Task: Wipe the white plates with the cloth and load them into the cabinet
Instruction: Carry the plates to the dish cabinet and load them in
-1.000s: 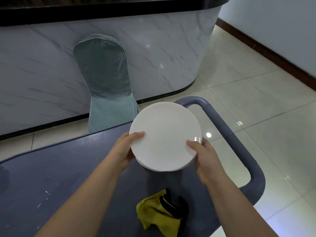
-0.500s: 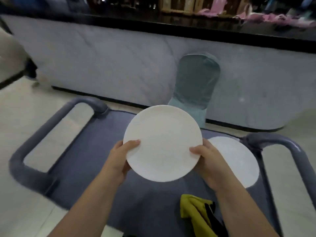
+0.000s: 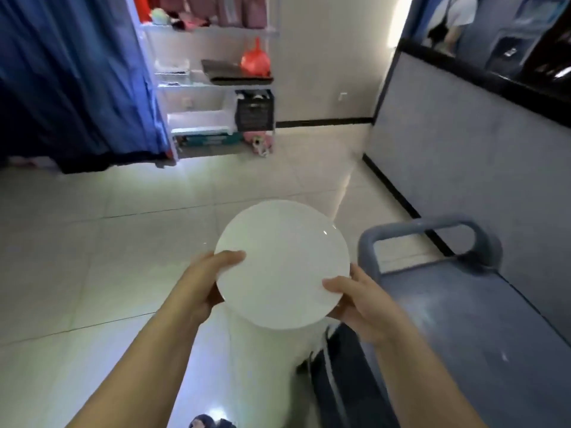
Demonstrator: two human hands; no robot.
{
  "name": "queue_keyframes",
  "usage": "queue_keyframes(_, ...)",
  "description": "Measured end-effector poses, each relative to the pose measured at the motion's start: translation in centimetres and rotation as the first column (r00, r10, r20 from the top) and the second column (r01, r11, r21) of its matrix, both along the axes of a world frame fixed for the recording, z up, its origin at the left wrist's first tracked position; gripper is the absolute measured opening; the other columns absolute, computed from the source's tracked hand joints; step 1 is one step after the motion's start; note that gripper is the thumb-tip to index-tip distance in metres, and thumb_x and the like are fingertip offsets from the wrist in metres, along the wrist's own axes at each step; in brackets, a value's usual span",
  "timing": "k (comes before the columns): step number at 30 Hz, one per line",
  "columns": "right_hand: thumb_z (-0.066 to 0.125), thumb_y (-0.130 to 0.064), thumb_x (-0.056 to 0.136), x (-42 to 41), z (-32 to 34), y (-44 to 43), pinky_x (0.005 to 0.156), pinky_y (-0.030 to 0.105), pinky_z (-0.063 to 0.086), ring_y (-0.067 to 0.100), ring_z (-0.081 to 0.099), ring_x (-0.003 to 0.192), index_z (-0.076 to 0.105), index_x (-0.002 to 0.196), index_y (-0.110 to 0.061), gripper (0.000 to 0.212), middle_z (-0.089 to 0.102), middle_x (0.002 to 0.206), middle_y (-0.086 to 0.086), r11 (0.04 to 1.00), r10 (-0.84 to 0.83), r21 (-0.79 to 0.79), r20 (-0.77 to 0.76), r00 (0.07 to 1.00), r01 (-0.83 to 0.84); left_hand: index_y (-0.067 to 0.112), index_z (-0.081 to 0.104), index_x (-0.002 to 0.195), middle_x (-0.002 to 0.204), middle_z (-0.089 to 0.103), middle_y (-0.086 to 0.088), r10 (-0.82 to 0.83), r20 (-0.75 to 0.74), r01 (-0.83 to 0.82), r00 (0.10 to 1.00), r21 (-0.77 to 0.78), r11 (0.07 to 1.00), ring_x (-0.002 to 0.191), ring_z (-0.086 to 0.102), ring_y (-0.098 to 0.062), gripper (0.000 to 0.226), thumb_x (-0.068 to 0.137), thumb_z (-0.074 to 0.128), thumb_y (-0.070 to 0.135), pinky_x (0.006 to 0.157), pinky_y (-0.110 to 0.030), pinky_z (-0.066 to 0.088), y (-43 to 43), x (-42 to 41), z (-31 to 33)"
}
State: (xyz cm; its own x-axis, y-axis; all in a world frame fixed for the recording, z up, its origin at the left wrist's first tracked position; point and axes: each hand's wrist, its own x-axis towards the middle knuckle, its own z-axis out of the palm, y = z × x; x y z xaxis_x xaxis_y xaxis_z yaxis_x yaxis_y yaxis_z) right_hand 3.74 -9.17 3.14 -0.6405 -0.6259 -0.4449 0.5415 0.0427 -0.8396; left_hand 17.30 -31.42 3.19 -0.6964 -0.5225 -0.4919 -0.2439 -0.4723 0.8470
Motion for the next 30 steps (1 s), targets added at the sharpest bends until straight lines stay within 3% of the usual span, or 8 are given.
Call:
queue_keyframes(8, 0.055, 0.006, 0.086, 6.5, -0.3, -32.3, 0.082, 0.051, 0.057, 0.032, 0.067, 0.1, 0.057, 0.121, -0.01, 0.038, 0.071, 0.111, 0.012, 0.911, 0.408, 0.083, -0.018, 0.913, -0.405, 0.008, 0.067, 0.113, 0.105, 0.074, -0.012, 0.383, 0.032, -0.382, 0.923, -0.032, 0.924, 0.097, 0.07, -0.033, 0.029, 0.088, 0.062, 0.022, 0.086, -0.046, 0.055, -24.0, 14.0, -1.1)
queue_keyframes(12, 0.055, 0.005, 0.087, 9.5, -0.1, -45.1, 0.091, 0.054, 0.049, 0.034, 0.064, 0.104, 0.053, 0.127, -0.006, 0.041, 0.065, 0.121, 0.017, 0.833, 0.543, 0.139, -0.022, 0.839, -0.536, 0.007, 0.066, 0.112, 0.098, 0.075, -0.01, 0.549, 0.051, -0.551, 0.834, 0.03, 0.834, 0.089, 0.072, -0.029, 0.029, 0.088, 0.062, 0.023, 0.06, -0.027, 0.052, -32.7, 18.8, -2.0)
queue_keyframes(16, 0.056, 0.005, 0.086, 11.5, -0.9, -57.8, 0.084, 0.047, 0.056, 0.03, 0.068, 0.1, 0.055, 0.124, -0.007, 0.04, 0.068, 0.117, 0.014, 0.742, 0.666, 0.111, -0.003, 0.746, -0.662, 0.005, 0.066, 0.104, 0.063, 0.069, 0.0, 0.688, 0.042, -0.688, 0.725, 0.083, 0.72, 0.045, 0.063, -0.012, 0.023, 0.088, 0.064, 0.022, 0.035, -0.014, 0.039, -41.7, 22.2, -2.6)
queue_keyframes(20, 0.056, 0.004, 0.087, 12.6, -2.0, -71.5, 0.076, 0.043, 0.059, 0.02, 0.072, 0.083, 0.058, 0.118, -0.005, 0.032, 0.074, 0.099, 0.008, 0.638, 0.769, 0.074, -0.008, 0.639, -0.767, 0.013, 0.068, 0.095, 0.065, 0.071, 0.001, 0.798, 0.038, -0.797, 0.601, 0.099, 0.596, 0.051, 0.067, -0.012, 0.011, 0.086, 0.066, 0.019, 0.038, -0.018, 0.045, -52.3, 23.8, -3.4)
queue_keyframes(23, 0.054, 0.005, 0.087, 12.7, -1.8, -82.5, 0.05, 0.029, 0.056, 0.014, 0.067, 0.058, 0.057, 0.115, 0.001, 0.029, 0.072, 0.076, 0.005, 0.531, 0.848, 0.031, -0.023, 0.53, -0.847, 0.011, 0.067, 0.101, 0.072, 0.074, -0.002, 0.85, 0.025, -0.848, 0.526, 0.091, 0.522, 0.057, 0.069, -0.015, 0.018, 0.086, 0.067, 0.02, 0.041, -0.02, 0.048, -60.8, 24.2, -2.7)
queue_keyframes(24, 0.057, 0.003, 0.086, 12.7, -1.4, -86.1, 0.05, 0.028, 0.056, 0.013, 0.065, 0.057, 0.058, 0.115, 0.0, 0.03, 0.071, 0.074, 0.004, 0.5, 0.866, 0.018, -0.036, 0.499, -0.866, 0.011, 0.067, 0.103, 0.076, 0.074, -0.002, 0.866, 0.024, -0.864, 0.5, 0.086, 0.496, 0.06, 0.07, -0.016, 0.021, 0.085, 0.067, 0.021, 0.042, -0.02, 0.047, -63.6, 24.2, -2.1)
queue_keyframes(28, 0.069, -0.009, 0.074, 13.1, 0.1, -99.8, 0.081, 0.045, 0.058, 0.03, 0.067, 0.098, 0.06, 0.12, -0.011, 0.047, 0.069, 0.111, 0.012, 0.437, 0.899, 0.021, -0.053, 0.435, -0.899, 0.013, 0.067, 0.111, 0.099, 0.074, -0.006, 0.92, 0.033, -0.919, 0.392, 0.06, 0.389, 0.09, 0.067, -0.026, 0.032, 0.082, 0.07, 0.026, 0.069, -0.031, 0.052, -74.8, 24.6, -0.1)
queue_keyframes(30, 0.066, -0.003, 0.081, 13.7, 0.0, -106.4, 0.08, 0.046, 0.058, 0.037, 0.061, 0.109, 0.059, 0.123, -0.013, 0.044, 0.066, 0.119, 0.014, 0.444, 0.896, 0.037, -0.036, 0.443, -0.895, 0.015, 0.068, 0.108, 0.097, 0.075, -0.005, 0.939, 0.028, -0.939, 0.343, 0.042, 0.341, 0.087, 0.067, -0.024, 0.03, 0.081, 0.07, 0.026, 0.066, -0.031, 0.051, -80.3, 24.9, 0.3)
